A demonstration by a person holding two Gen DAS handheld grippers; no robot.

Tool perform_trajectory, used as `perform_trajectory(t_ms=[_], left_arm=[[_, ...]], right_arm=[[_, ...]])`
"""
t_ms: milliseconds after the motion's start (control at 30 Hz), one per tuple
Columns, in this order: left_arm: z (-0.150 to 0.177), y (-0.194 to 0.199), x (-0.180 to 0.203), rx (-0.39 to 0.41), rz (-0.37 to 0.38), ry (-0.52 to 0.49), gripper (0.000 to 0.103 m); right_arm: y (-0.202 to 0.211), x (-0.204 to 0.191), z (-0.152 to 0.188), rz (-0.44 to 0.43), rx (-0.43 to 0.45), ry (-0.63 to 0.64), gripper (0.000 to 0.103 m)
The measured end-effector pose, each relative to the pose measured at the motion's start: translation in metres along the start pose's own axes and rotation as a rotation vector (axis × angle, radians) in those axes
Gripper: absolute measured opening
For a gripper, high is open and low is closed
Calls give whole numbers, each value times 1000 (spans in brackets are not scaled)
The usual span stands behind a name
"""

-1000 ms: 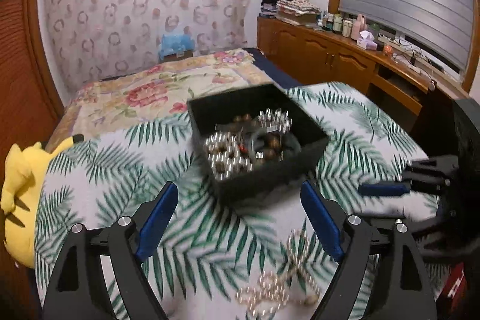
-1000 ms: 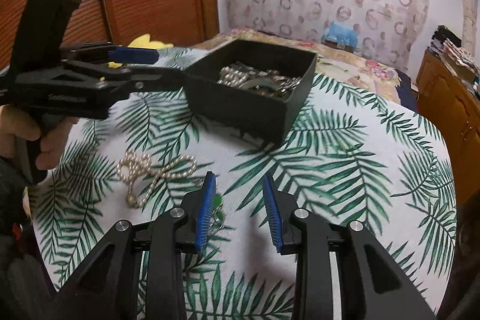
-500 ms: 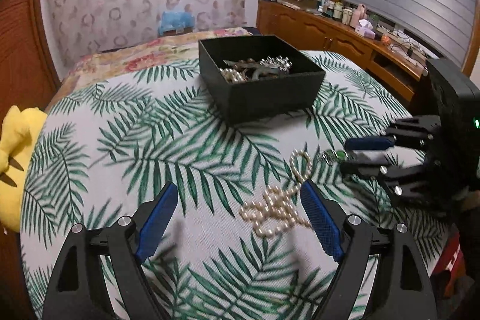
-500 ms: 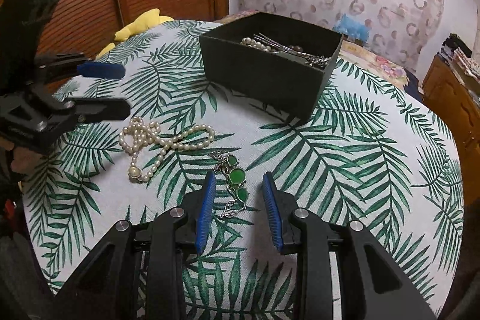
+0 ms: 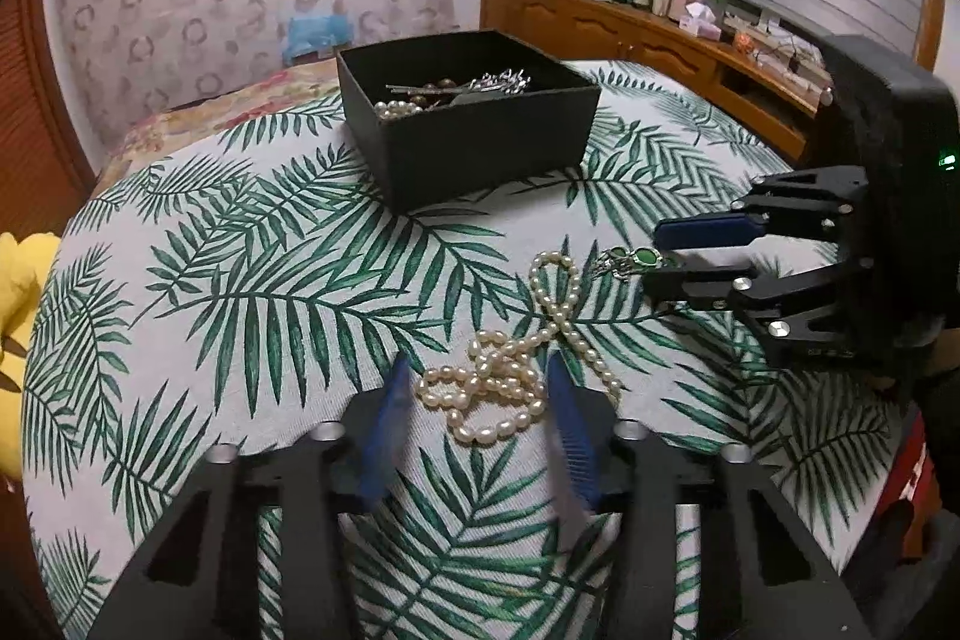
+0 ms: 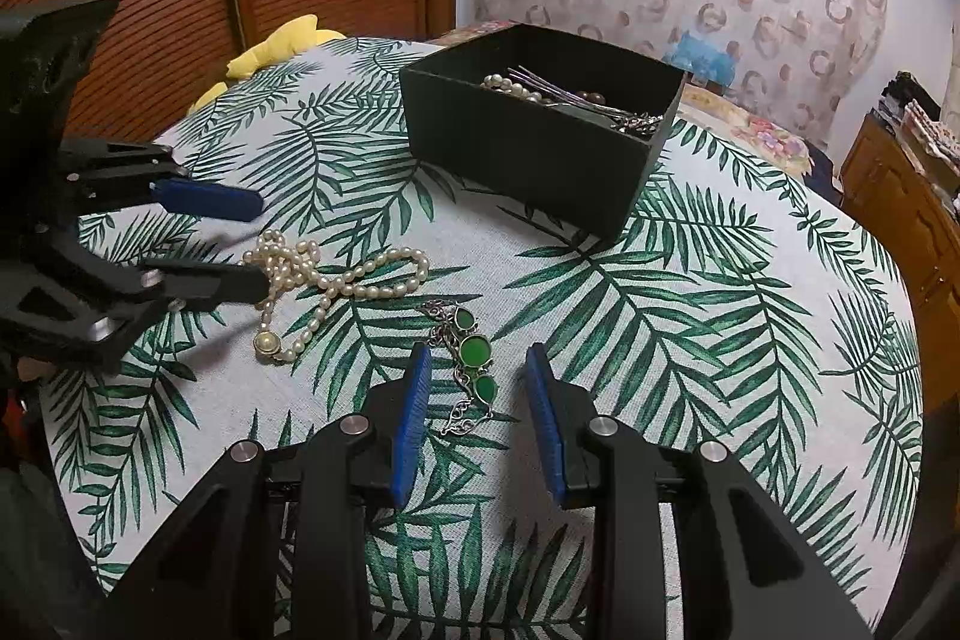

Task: Organize jewelry
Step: 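Move both tools back to the pearl necklace and the green-stone bracelet, then grasp the pearl necklace with the left tool while the right tool grasps the green-stone bracelet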

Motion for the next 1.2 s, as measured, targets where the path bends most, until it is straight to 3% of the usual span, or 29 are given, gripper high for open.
perform_trajectory(t_ms=[133,233,500,533,700,933,1033,1100,1200], left_arm=[[-3,-3,-1,3,6,-2,33],[-4,-3,-4,5,2,6,20],[-1,-1,-8,9,4,20,14],[-1,-1,-8,10,9,20,4],[-4,2,-4,15,10,3,4],[-19,33,-1,107,11,22,4],[-27,48,0,149,12,26,4],[-33,56,0,175,8,26,4],[-40,66,0,201,4,27,4]], right_arm=[[1,0,0,1,0,0,35],[0,0,0,0,0,-1,35],[0,0,0,1,0,0,36],[0,0,0,1,0,0,36],[0,-1,0,0,-2,3,36],[0,-1,0,1,-2,3,36],[0,-1,0,6,-1,1,29],[1,1,0,7,-2,1,12],[3,5,1,-7,-7,-3,10]])
Point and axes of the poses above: each gripper's, at about its wrist camera, not at the fingertips, and y roughly against the way its jaws point, x to its right, z to its underside, the point moved 4 cm from there along -y, roughly the way its jaws point, and after that the axes turned 2 degrees about y, right-handed, at the moved point
